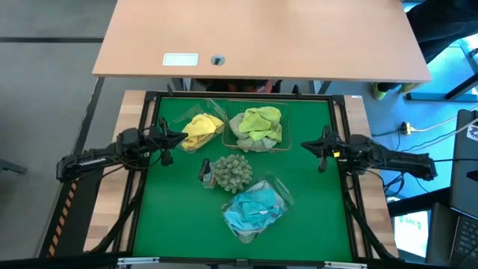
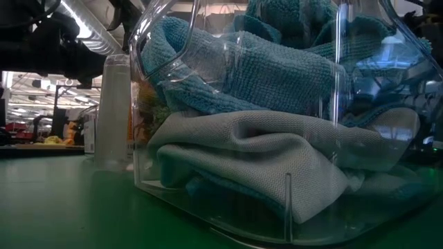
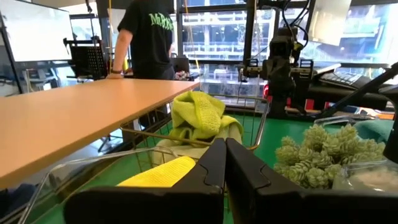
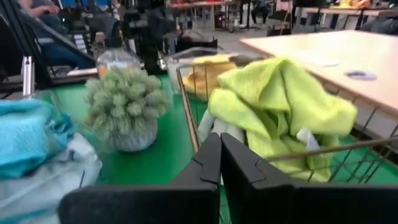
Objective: Sort microfiber towel by color & place in baskets
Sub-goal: Return to Home Position
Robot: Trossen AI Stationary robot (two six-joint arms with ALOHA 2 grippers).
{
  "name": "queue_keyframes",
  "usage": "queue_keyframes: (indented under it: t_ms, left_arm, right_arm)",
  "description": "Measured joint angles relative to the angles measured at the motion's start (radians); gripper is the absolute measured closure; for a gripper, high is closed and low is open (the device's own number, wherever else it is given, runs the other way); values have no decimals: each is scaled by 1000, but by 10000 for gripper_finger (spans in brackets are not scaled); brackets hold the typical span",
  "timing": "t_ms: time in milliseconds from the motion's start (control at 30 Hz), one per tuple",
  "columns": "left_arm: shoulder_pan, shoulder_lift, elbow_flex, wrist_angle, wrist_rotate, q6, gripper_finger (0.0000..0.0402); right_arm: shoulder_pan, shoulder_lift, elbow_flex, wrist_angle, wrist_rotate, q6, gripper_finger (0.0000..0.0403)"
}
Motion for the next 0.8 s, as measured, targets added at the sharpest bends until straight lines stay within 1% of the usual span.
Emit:
queue_keyframes:
  t_ms: [200,267,400,800]
  left_arm:
    - [0,0,0,0,-1,2,401]
    - [0,0,0,0,-1,3,401]
    - [0,0,0,-21,-1,28,401]
    - [0,0,0,-35,-8,28,401]
  right_arm:
    - [-24,3,-54,9,-14,23,395]
    - [-29,8,-56,21,-23,27,395]
    - [-28,8,-57,20,-6,20,395]
    - [-27,11,-57,14,-3,20,395]
